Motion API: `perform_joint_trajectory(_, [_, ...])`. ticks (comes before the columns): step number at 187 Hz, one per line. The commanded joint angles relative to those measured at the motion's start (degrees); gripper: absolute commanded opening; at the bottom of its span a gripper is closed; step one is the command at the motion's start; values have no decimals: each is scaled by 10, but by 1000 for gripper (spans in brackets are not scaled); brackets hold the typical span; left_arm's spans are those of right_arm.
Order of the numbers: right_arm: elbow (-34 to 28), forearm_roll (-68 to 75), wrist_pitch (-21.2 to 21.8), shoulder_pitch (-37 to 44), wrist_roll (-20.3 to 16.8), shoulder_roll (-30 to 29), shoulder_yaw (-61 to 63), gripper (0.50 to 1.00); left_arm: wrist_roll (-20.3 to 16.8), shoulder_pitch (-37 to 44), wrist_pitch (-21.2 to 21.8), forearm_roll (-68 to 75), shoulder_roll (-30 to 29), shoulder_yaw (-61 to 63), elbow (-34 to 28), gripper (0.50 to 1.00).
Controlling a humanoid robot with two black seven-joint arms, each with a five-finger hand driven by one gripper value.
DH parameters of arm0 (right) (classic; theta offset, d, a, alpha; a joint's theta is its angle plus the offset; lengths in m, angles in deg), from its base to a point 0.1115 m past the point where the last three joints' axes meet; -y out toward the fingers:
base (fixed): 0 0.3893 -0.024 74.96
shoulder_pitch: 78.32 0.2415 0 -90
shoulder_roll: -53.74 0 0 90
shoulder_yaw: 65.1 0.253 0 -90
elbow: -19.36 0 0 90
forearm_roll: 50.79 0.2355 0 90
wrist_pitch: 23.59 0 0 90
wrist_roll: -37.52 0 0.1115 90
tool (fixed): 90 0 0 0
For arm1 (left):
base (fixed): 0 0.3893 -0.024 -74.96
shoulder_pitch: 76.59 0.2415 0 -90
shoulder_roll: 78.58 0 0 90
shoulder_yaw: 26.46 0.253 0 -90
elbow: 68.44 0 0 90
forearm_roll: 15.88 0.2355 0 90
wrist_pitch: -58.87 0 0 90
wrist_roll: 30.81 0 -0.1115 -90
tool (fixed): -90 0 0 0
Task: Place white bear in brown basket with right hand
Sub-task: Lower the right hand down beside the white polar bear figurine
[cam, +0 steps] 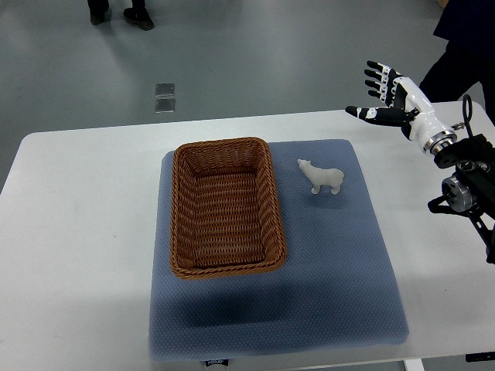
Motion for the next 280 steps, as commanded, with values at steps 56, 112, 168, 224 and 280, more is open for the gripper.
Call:
perform_joint_trajectory(56, [-33,-176,-1,14,33,49,-140,934,0,-1,0,0,0,0,0,1000])
perform_joint_trajectory(112, [-40,-249,-2,52,42,76,-235,934,0,0,0,0,0,0,0,1000])
perform_joint_trajectory(168, [-24,-272,-18,79,35,72,-283,934,0,-1,0,0,0,0,0,1000])
perform_joint_trajectory(224, [10,-295,-35,92,18,65,-322,930,0,0,0,0,0,-1,0,1000])
perform_joint_trajectory(280, [19,-297,-45,94,7,56,-334,921,0,-1,0,0,0,0,0,1000])
